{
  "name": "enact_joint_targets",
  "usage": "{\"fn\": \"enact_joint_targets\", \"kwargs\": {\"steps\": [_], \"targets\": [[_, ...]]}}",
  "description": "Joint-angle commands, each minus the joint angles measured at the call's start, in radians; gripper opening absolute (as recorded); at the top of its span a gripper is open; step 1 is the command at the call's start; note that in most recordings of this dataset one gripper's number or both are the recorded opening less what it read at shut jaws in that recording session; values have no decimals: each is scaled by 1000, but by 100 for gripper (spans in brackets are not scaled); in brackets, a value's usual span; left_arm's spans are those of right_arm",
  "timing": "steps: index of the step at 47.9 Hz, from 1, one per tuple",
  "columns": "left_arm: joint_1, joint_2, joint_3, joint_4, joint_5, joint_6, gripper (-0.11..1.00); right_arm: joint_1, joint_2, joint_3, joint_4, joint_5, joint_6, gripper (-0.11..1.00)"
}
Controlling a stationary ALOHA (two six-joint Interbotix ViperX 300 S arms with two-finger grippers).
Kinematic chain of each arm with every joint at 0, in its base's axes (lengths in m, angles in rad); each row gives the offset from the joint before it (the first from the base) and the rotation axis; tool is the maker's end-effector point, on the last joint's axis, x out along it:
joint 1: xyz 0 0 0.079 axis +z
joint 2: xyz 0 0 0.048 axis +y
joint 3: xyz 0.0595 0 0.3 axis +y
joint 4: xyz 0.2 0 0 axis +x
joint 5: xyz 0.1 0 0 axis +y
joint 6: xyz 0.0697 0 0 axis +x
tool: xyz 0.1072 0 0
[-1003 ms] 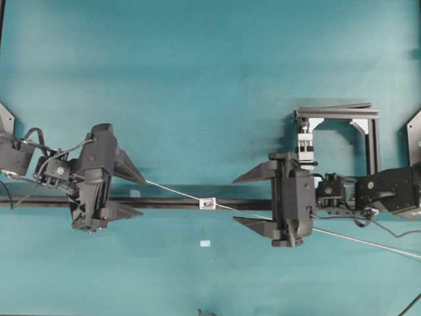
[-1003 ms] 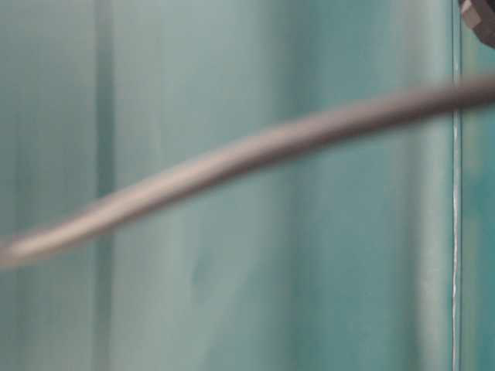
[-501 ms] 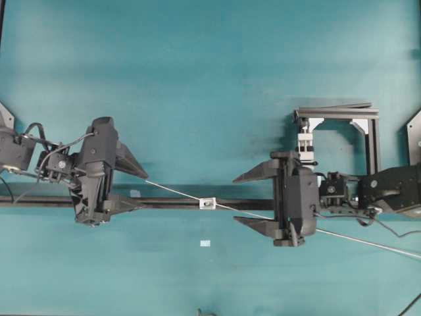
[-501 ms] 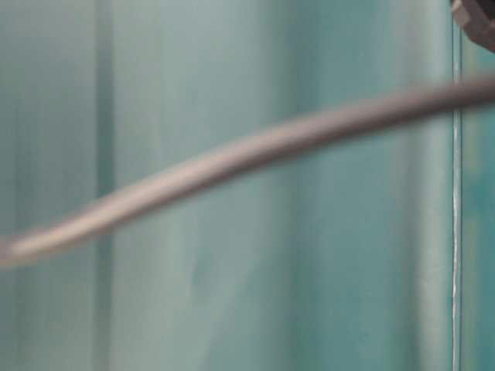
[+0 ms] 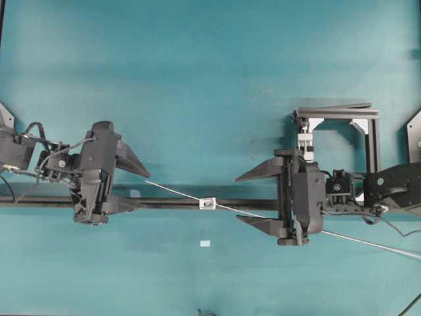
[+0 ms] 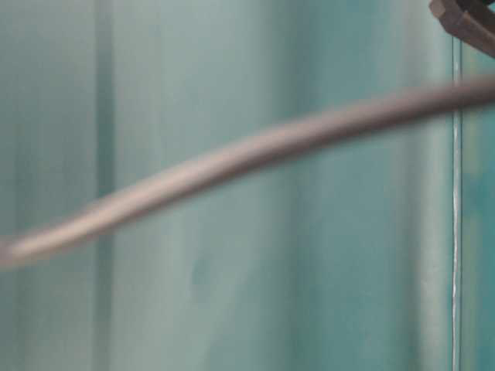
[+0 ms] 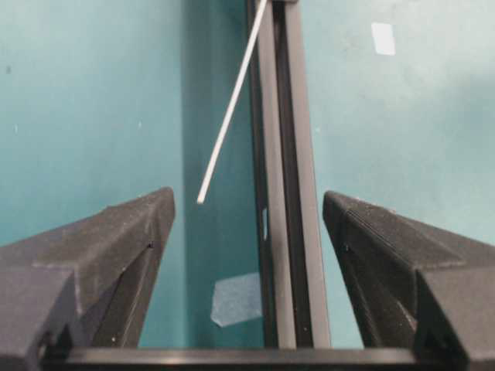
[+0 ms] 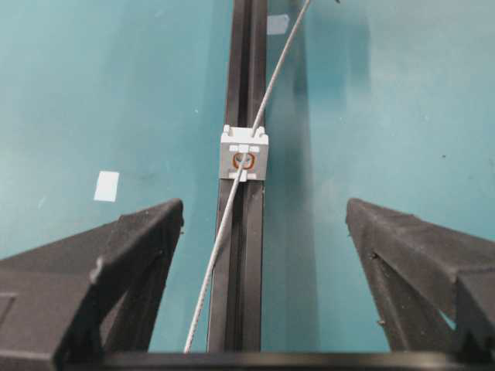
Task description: Insert the wire through the hole in the metal fitting marked with a red label.
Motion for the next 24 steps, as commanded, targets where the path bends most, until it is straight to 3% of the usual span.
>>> {"fn": "enact_joint_targets", "kwargs": {"steps": [1, 11, 24], "targets": [[2, -18, -6, 2, -31, 38, 91, -5, -26, -8, -2, -8, -2, 94], [2, -18, 8, 2, -69, 101, 91, -5, -26, -3, -2, -8, -2, 94], [2, -69, 43, 2, -100, 103, 91, -8, -26, 6, -2, -8, -2, 94]]}}
